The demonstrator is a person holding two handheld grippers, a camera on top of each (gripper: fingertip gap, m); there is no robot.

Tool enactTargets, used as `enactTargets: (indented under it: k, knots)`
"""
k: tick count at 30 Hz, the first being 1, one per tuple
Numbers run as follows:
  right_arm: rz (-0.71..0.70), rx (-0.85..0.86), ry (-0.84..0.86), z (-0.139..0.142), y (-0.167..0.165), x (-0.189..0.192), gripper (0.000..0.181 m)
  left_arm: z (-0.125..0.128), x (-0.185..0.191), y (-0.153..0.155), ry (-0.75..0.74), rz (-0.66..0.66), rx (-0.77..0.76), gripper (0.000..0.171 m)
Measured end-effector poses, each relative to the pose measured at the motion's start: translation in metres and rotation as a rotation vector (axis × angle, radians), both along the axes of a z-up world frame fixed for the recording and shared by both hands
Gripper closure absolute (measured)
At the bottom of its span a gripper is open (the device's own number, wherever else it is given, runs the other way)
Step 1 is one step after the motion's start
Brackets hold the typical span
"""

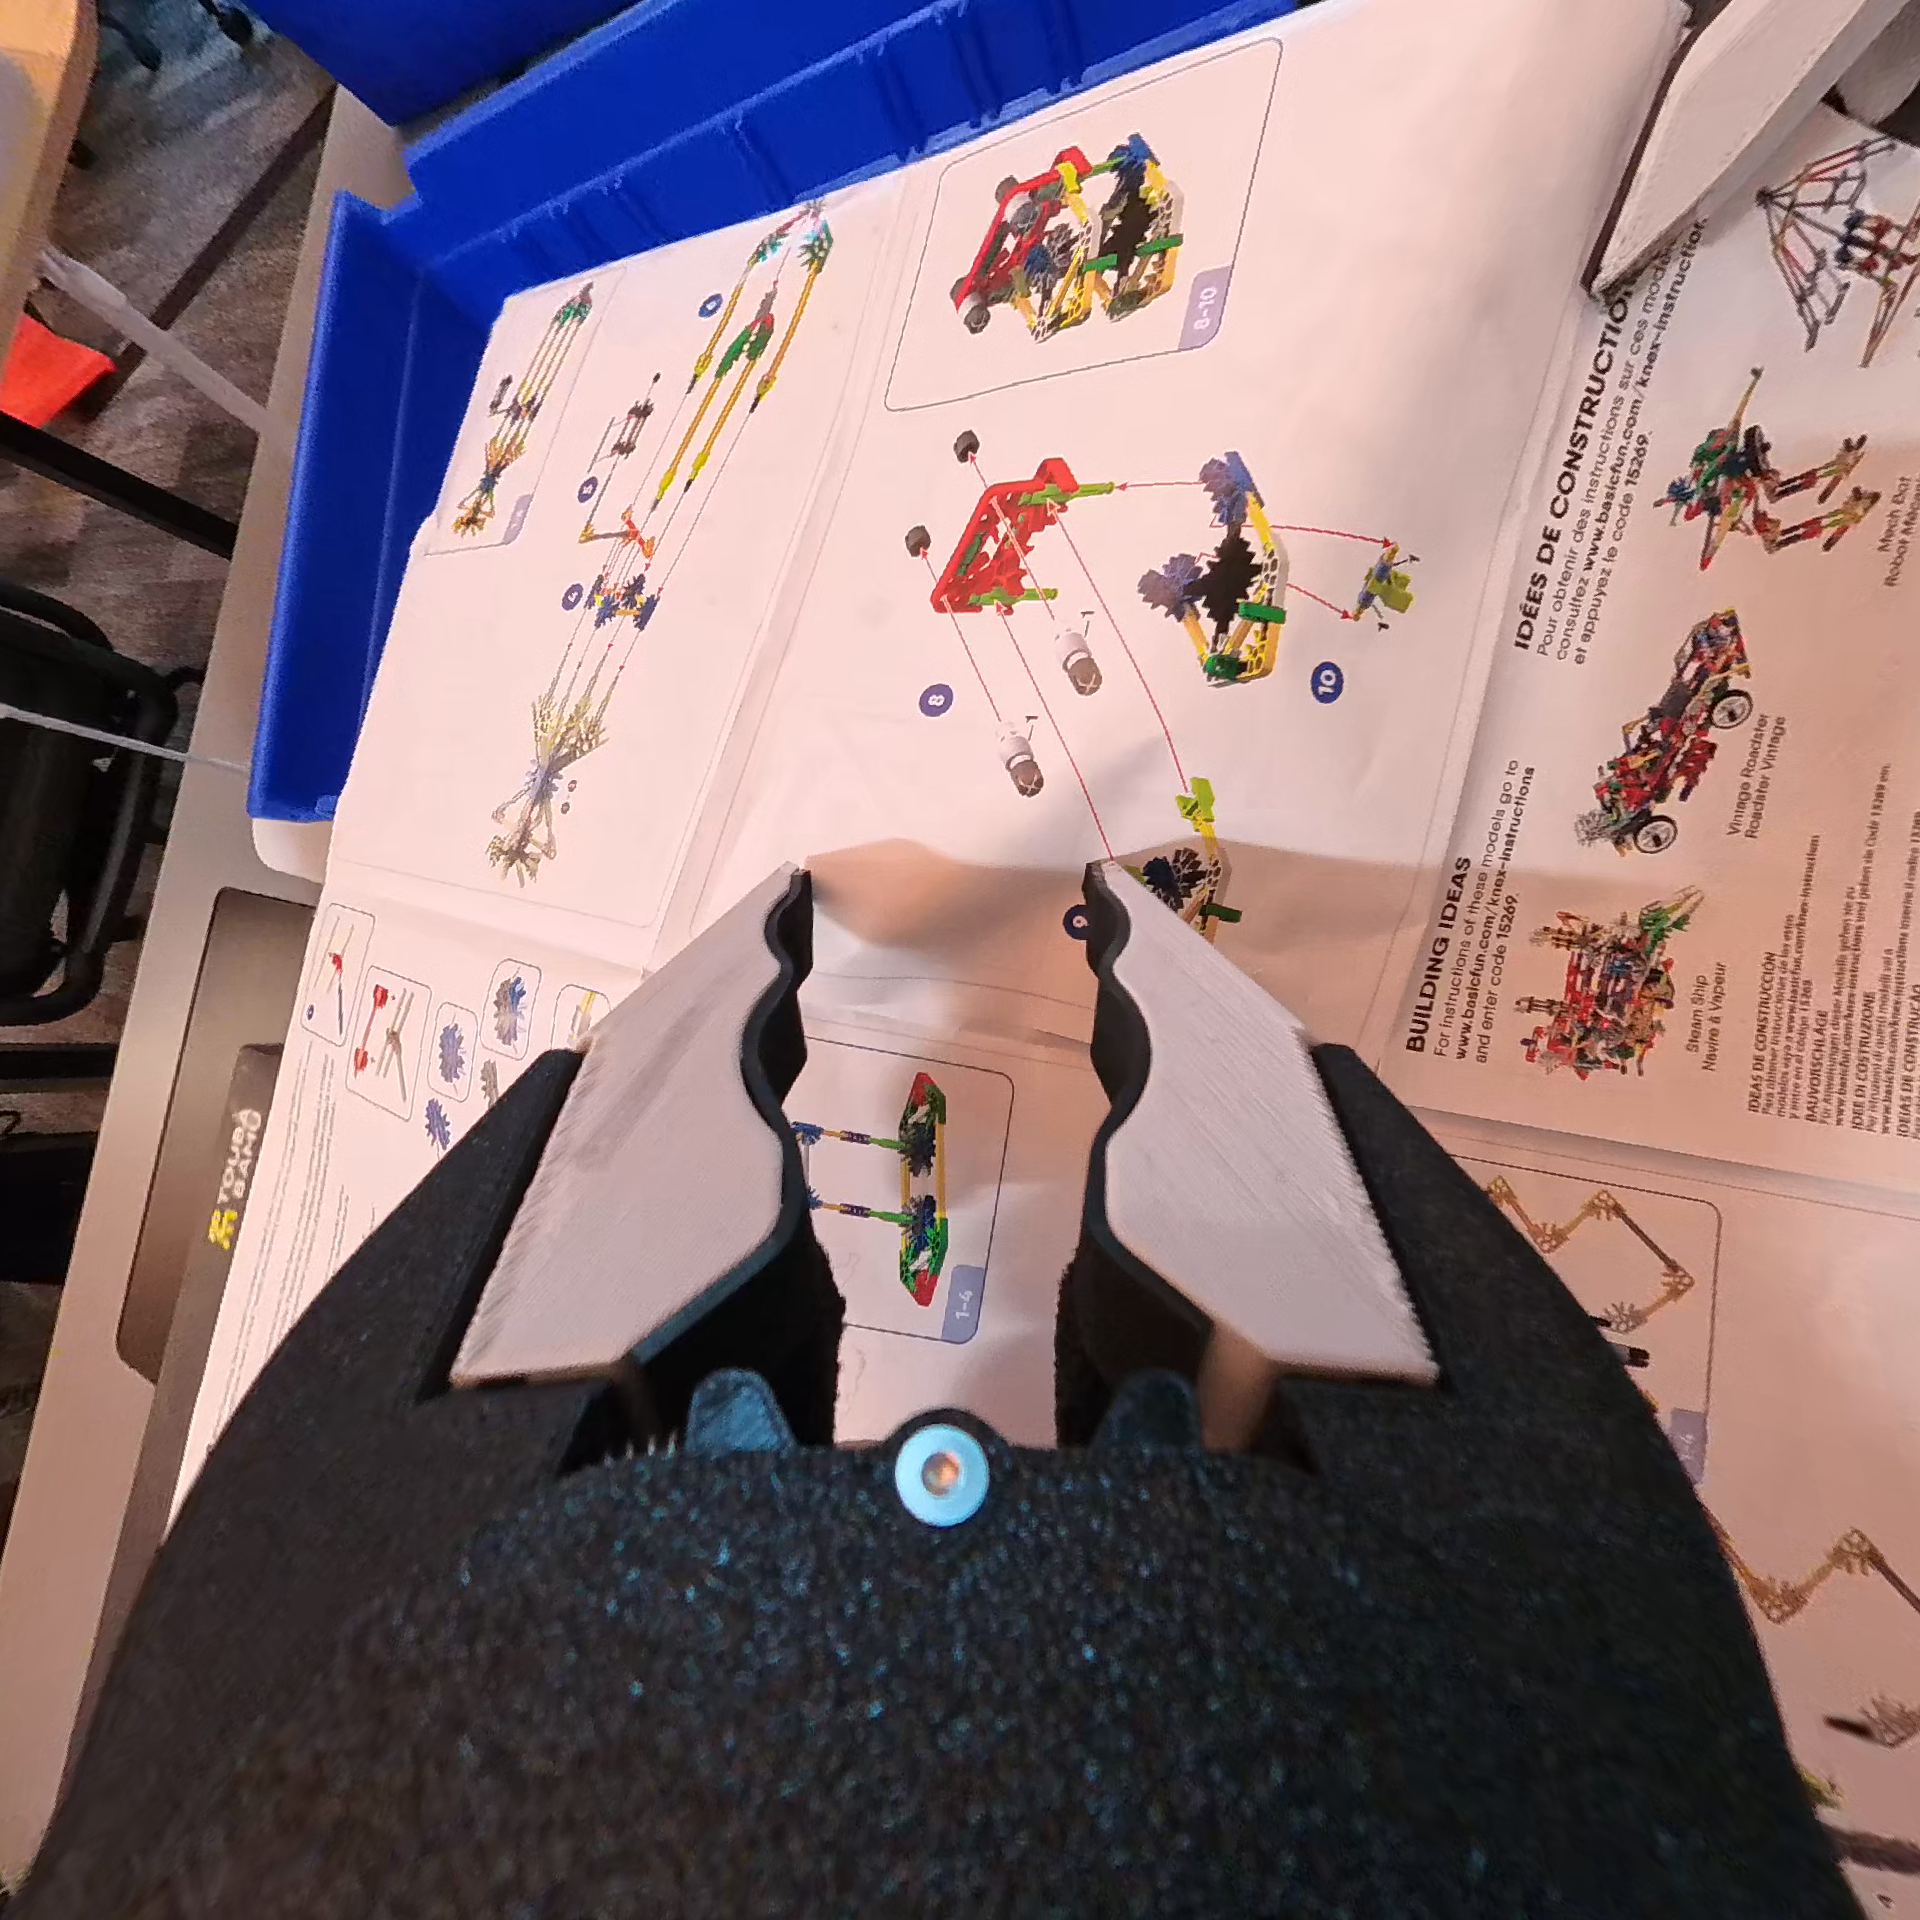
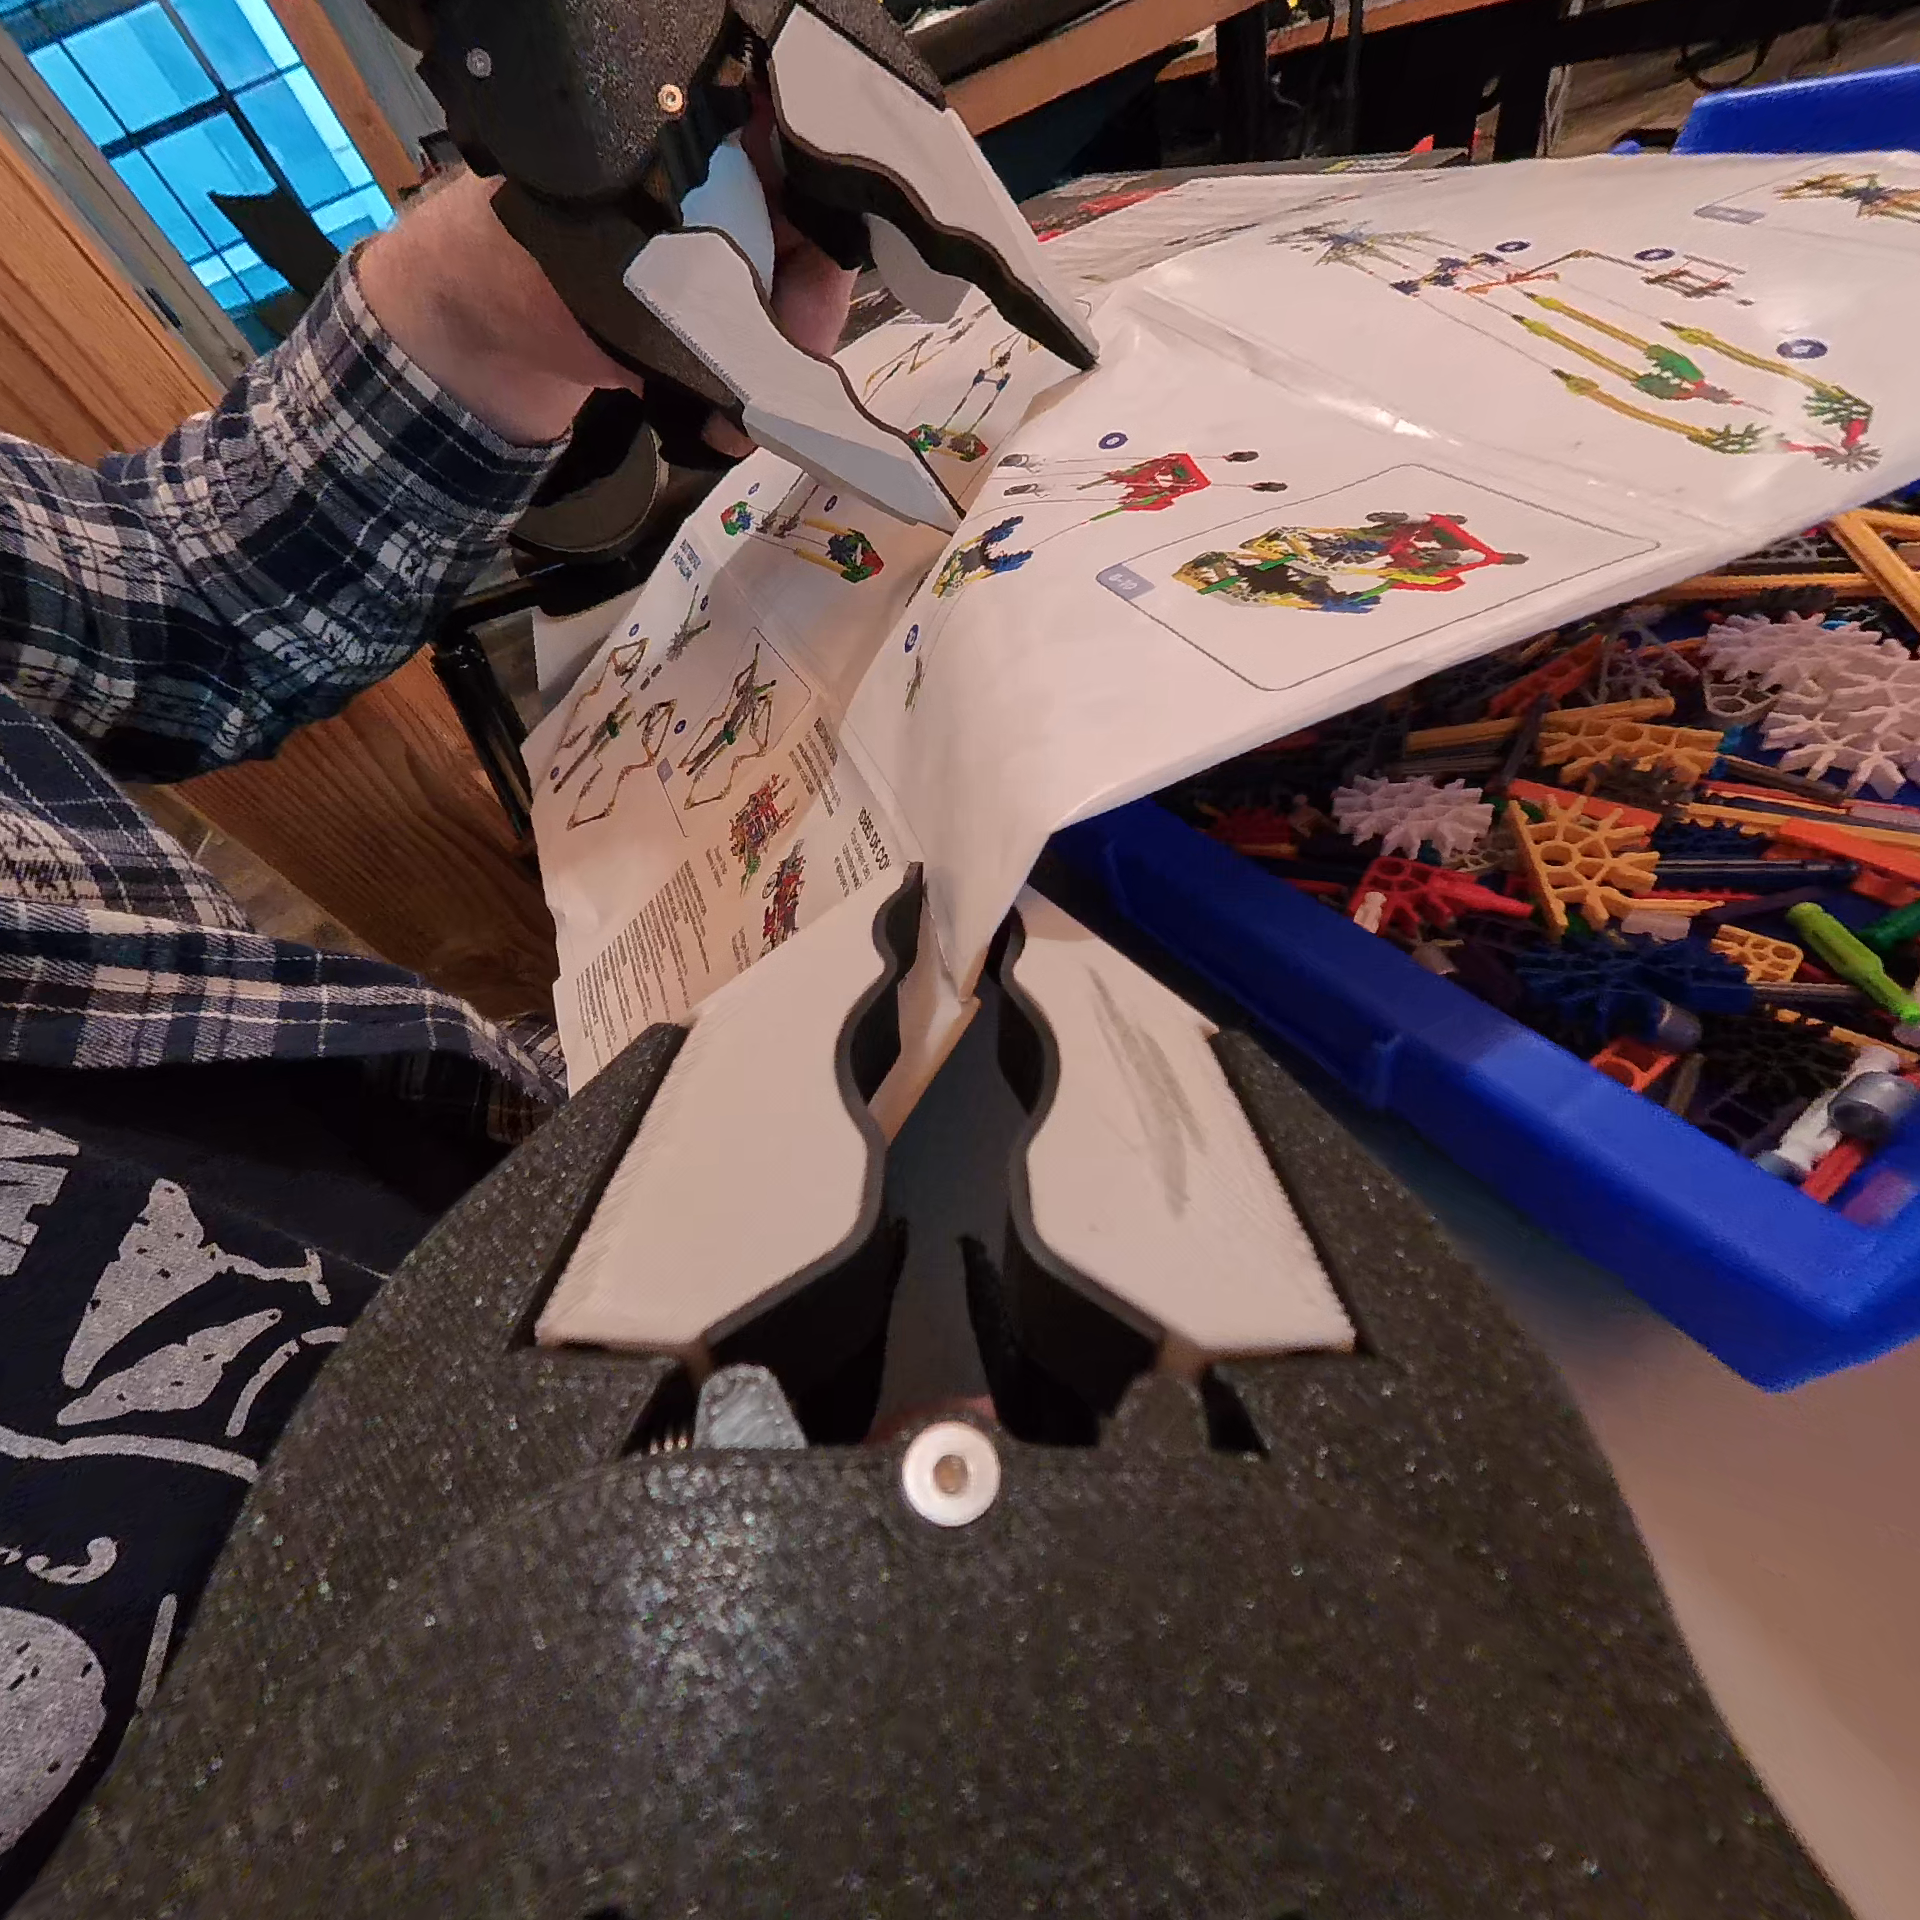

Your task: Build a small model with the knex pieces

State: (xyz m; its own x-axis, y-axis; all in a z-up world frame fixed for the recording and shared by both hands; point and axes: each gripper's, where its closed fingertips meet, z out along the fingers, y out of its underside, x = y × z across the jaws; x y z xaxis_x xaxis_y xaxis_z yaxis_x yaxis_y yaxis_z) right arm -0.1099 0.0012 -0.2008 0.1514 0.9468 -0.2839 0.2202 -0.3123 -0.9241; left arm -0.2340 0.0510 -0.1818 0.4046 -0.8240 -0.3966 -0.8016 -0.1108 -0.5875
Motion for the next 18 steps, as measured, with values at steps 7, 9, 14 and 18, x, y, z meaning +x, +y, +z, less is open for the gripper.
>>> enactTargets:
  k: [7,9,14,18]
  knots:
    - [-0.015,-0.001,0.009,0.000,0.003,0.007,0.171,0.000,0.007,0.002,-0.001,-0.014,0.001,0.120]
    - [-0.016,-0.003,0.010,0.000,0.003,0.009,0.171,0.000,0.009,0.003,-0.003,-0.018,0.000,0.120]
    - [-0.024,-0.002,0.019,0.002,0.004,0.013,0.171,0.001,0.011,0.003,-0.001,-0.022,-0.004,0.120]
    - [-0.014,-0.004,0.044,0.007,0.002,0.014,0.171,0.000,0.012,0.004,-0.001,-0.022,-0.009,0.120]
